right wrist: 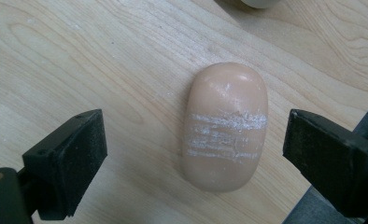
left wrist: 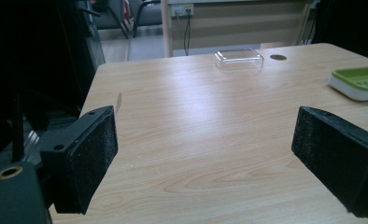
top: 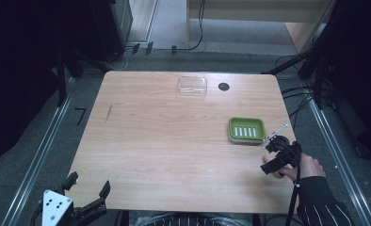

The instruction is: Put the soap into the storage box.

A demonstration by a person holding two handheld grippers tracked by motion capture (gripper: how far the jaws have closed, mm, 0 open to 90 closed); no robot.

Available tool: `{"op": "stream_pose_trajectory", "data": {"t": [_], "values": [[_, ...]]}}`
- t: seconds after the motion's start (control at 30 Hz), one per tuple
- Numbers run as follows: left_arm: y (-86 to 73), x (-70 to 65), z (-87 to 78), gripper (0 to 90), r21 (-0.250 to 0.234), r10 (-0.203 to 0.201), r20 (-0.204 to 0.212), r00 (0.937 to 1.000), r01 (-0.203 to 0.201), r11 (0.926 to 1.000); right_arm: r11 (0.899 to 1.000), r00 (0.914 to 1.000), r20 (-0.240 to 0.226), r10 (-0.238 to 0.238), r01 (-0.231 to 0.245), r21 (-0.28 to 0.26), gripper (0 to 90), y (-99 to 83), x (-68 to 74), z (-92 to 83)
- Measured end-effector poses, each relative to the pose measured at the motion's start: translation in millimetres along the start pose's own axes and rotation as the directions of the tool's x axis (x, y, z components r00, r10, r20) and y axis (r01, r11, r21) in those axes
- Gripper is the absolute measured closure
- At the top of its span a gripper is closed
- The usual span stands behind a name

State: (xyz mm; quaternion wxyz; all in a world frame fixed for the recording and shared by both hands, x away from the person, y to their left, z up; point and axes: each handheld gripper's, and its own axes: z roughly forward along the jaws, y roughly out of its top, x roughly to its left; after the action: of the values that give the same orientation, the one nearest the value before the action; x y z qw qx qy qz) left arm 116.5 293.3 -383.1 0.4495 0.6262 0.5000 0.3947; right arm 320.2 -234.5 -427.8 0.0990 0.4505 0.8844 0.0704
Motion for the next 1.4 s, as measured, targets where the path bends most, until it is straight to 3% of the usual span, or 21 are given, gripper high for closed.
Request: {"op": "stream_pose_trajectory", "data": {"t": [0.1,0.2,0.37,0.73,1.0,1.13,1.27,1.4], "values": [[0.1,-1.7,0.7,7.2,0.011,0.027,0.006,0.9996,-0.027,0.9996,1.0,0.9999,-0.007,0.009,-0.009,0.006,6.8,-0.1,-2.8,2.6],[-0.3,0.6,0.7,7.2,0.005,0.004,0.002,1.0,-0.004,1.0,1.0,0.9998,-0.008,0.016,-0.016,0.007,6.8,0.1,-5.1,3.2],[-0.4,0.9,1.6,7.2,0.011,0.009,0.004,0.9999,-0.009,0.9999,0.999,0.9997,0.001,0.025,-0.025,0.024,6.8,1.2,-13.0,9.2],[-0.5,1.1,0.3,7.2,0.004,0.003,0.002,1.0,-0.003,1.0,0.992,0.9974,-0.042,0.059,-0.053,0.116,5.4,-2.0,-29.3,37.4],[0.0,-0.2,0.7,7.2,0.008,0.012,0.003,0.9999,-0.012,0.9999,0.989,0.9949,-0.067,0.075,-0.066,0.132,4.5,-2.6,-34.2,48.1],[-0.2,0.2,0.0,7.2,0.008,0.011,0.002,0.9999,-0.011,0.9999,0.989,0.9953,-0.068,0.069,-0.059,0.138,7.1,-1.6,-34.6,50.0],[-0.4,0.5,-0.1,7.2,0.008,0.011,0.003,0.9999,-0.011,0.9999,0.989,0.9965,-0.056,0.062,-0.054,0.136,16.8,0.1,-33.1,52.4],[-0.5,0.6,-0.1,7.2,0.006,0.007,0.001,1.0,-0.007,1.0,0.989,0.9936,-0.082,0.079,-0.067,0.135,23.7,-0.4,-33.4,51.5]]}}
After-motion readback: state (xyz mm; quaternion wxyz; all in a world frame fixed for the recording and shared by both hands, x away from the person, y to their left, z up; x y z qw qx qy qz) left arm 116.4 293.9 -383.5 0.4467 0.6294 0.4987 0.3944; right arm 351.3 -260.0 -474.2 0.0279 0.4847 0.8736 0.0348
